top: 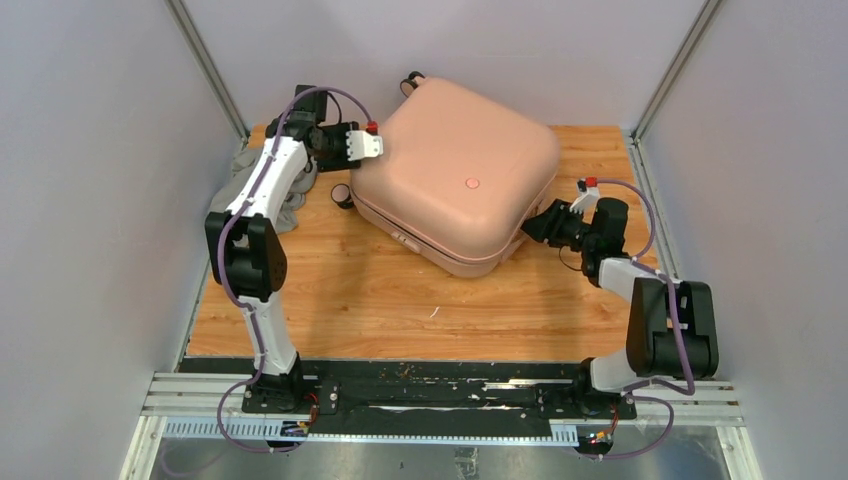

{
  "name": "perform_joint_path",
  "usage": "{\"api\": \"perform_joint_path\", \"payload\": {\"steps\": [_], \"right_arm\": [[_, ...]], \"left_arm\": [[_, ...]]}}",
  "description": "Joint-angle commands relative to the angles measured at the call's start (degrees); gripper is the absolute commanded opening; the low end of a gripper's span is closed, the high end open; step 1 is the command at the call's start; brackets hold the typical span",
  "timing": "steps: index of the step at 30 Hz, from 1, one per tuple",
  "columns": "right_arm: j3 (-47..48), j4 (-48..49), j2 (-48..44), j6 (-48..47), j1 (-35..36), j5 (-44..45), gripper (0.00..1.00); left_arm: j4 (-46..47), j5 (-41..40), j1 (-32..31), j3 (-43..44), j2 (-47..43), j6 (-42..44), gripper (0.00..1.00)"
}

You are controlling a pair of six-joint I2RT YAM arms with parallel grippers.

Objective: Pack the luggage
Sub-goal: Zip the luggage at the center of the board.

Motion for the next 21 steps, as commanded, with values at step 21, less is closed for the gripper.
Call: {"api": "perform_joint_path", "payload": {"steps": [21], "right_arm": [[9.5, -18.7, 2.3, 3.2, 1.4, 13.9, 0.43]], "left_arm": [[-4.2, 9.0, -9.1, -33.0, -31.5, -35.9, 1.0]]}}
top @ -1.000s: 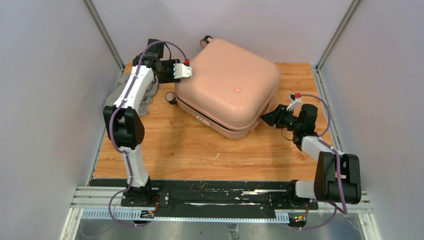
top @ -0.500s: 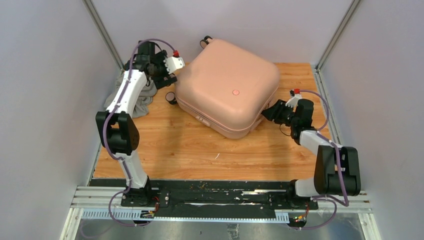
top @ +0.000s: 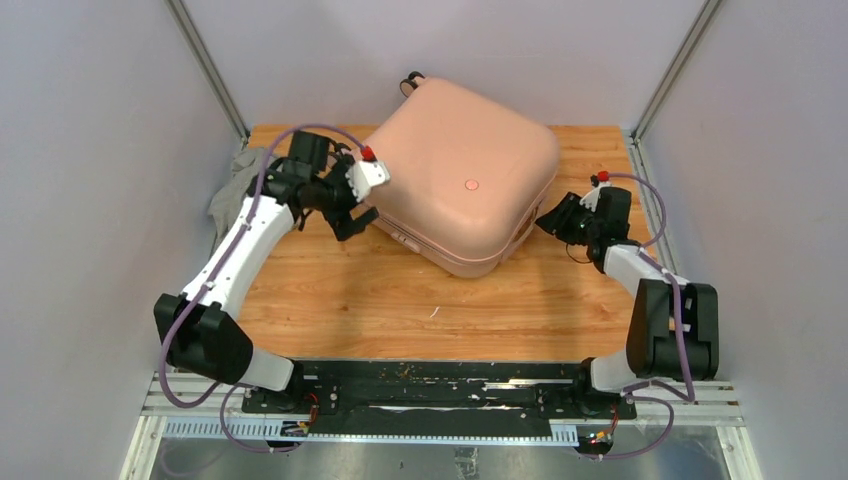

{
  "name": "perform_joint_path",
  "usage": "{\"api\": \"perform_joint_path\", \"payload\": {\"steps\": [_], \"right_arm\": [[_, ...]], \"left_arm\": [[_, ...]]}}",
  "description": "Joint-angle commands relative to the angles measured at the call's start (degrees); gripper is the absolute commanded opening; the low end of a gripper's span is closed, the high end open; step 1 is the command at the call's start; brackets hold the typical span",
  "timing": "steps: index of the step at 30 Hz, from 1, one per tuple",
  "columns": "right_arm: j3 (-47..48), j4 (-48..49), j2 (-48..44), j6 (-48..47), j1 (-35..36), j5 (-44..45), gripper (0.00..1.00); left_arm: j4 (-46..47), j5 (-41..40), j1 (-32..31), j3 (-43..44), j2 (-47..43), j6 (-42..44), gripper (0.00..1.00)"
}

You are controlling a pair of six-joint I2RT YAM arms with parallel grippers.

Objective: Pack the luggage
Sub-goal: Zip the luggage at the center of the board.

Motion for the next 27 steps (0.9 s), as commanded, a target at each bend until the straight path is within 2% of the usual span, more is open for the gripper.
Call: {"api": "perform_joint_path", "payload": {"steps": [1, 5, 12, 17, 19, 27], "right_arm": [[2.6, -0.2, 4.4, 1.9, 2.6, -2.1, 0.43], [3.6, 0.7, 7.8, 2.6, 4.5, -2.2, 0.38], [1.7, 3.8, 9.2, 3.7, 9.0, -3.2, 0.32], [-0.5, 4.0, 8.1, 3.5, 11.8, -2.9, 0.06], [-2.0, 4.0, 6.8, 3.2, 13.3, -2.2, 0.0], [-7.4, 5.0, 1.4, 4.3, 22.4, 1.5, 0.0]], "left_arm": [[-2.8, 2.9, -2.6, -8.5, -1.8, -2.6, 1.0], [-0.1, 1.0, -2.7, -12.4, -0.7, -4.3, 1.0], [15.2, -7.8, -2.7, -17.4, 0.5, -9.7, 1.0], [24.0, -11.4, -2.7, -17.3, 4.2, -12.7, 1.0], [25.7, -12.3, -2.6, -16.1, 7.1, -13.6, 1.0], [29.2, -11.2, 2.1, -8.1, 17.0, -18.7, 1.0]]}}
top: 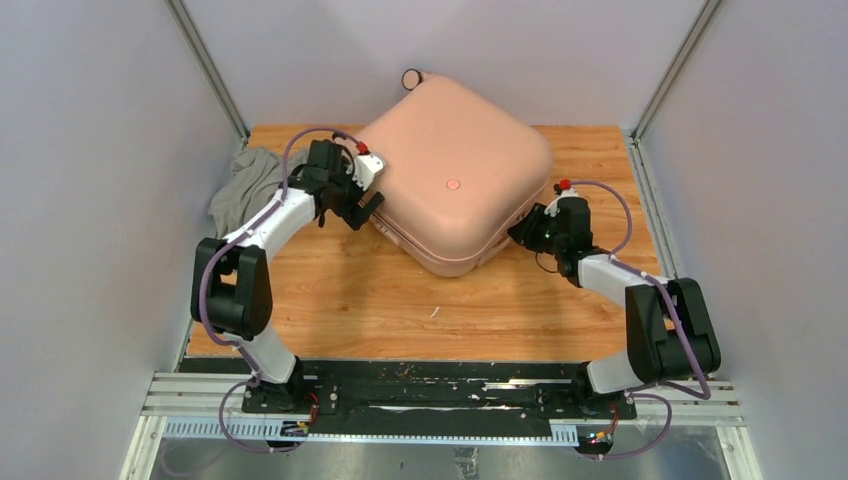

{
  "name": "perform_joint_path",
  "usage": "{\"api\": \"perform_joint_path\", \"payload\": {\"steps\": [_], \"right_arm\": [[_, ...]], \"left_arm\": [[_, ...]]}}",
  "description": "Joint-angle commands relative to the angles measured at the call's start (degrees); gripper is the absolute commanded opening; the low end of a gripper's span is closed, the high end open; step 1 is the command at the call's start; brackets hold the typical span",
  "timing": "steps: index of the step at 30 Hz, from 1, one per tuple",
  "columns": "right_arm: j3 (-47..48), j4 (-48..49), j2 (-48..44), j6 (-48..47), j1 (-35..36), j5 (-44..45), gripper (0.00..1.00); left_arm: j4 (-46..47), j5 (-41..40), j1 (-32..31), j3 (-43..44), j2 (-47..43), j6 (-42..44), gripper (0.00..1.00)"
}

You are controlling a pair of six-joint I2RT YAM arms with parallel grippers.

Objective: Pack the luggage
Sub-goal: Zip the luggage at the center of the board.

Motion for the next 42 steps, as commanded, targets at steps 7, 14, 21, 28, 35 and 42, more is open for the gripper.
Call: {"api": "perform_joint_path", "payload": {"steps": [7, 14, 21, 28, 35, 42], "right_arm": [[-3.9, -4.4, -4.7, 0.0, 22.6, -3.5, 0.0], [-3.9, -15.4, -16.1, -7.8, 24.7, 1.7, 0.38], [-3.4, -16.4, -25.5, -19.6, 21.4, 8.5, 0.8], [0.0, -11.2, -19.1, -27.6, 21.2, 10.3, 0.82], [3.9, -7.5, -10.6, -29.2, 21.0, 6.1, 0.66], [4.0, -3.5, -7.1, -27.0, 21.1, 4.7, 0.49]], "left_arm": [[4.1, 2.5, 6.8, 7.0, 5.0, -7.0, 1.0], [0.7, 8.1, 11.4, 5.5, -0.4, -7.4, 1.0], [-3.8, 13.2, 17.1, 6.5, -3.8, -11.5, 1.0], [-6.1, 10.4, 17.3, 6.0, -7.8, -11.5, 1.0], [-0.5, 7.7, 17.3, 0.5, -12.7, -11.3, 1.0], [2.0, 8.0, 17.3, -1.1, -11.3, -14.6, 1.0]]}}
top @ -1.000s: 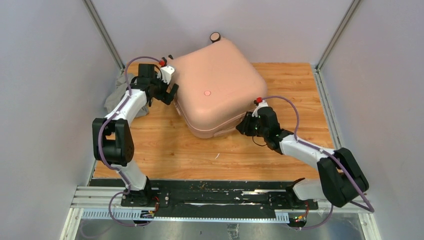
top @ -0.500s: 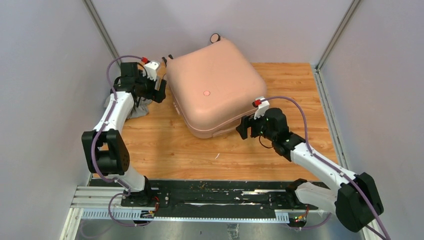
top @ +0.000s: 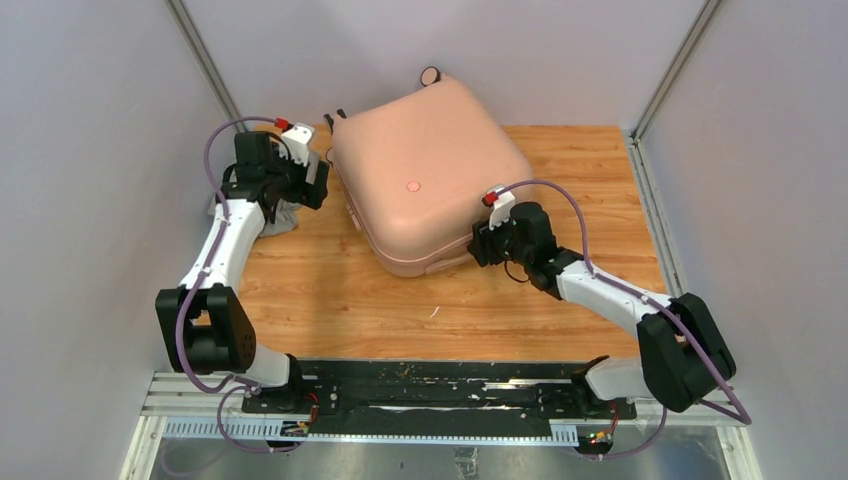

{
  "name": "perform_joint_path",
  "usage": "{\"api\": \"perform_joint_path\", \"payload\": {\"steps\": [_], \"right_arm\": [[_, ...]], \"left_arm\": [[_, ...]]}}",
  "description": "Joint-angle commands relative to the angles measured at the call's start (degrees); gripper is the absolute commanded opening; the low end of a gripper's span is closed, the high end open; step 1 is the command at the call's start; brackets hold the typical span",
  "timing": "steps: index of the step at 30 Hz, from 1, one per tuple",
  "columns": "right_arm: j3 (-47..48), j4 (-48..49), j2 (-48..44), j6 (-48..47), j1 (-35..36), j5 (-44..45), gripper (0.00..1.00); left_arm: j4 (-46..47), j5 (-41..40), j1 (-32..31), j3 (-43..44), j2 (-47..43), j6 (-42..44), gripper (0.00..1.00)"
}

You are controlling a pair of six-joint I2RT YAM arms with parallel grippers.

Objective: Pack the luggage
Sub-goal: Zip the luggage at the center of the board.

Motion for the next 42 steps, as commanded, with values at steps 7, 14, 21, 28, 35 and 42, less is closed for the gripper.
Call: {"api": "perform_joint_path", "payload": {"steps": [7, 14, 21, 28, 35, 42], "right_arm": [[-1.1, 6.2, -0.6, 1.1, -0.6, 0.3, 0.2], [-2.5, 7.7, -1.7, 1.7, -0.6, 0.9, 0.0], [-3.0, 7.9, -2.6, 2.7, -0.2, -0.9, 0.0], [-3.1, 6.7, -3.3, 3.8, 1.8, -0.6, 0.0], [-2.6, 5.1, -3.8, 4.0, 5.7, 0.0, 0.0], [-1.2, 2.9, -3.4, 3.6, 12.2, 1.4, 0.0]], "left_arm": [[8.9, 4.3, -0.8, -7.6, 2.5, -8.0, 1.0], [11.1, 6.4, -2.9, -12.4, 2.7, -9.0, 0.98], [17.1, 11.6, -5.0, -16.0, 3.6, -15.3, 0.95], [18.5, 13.7, -7.6, -18.0, 5.6, -17.3, 0.9], [21.9, 17.3, -9.0, -20.4, 6.3, -20.0, 0.85], [26.3, 22.7, -12.3, -23.8, 6.3, -22.9, 0.84]]}}
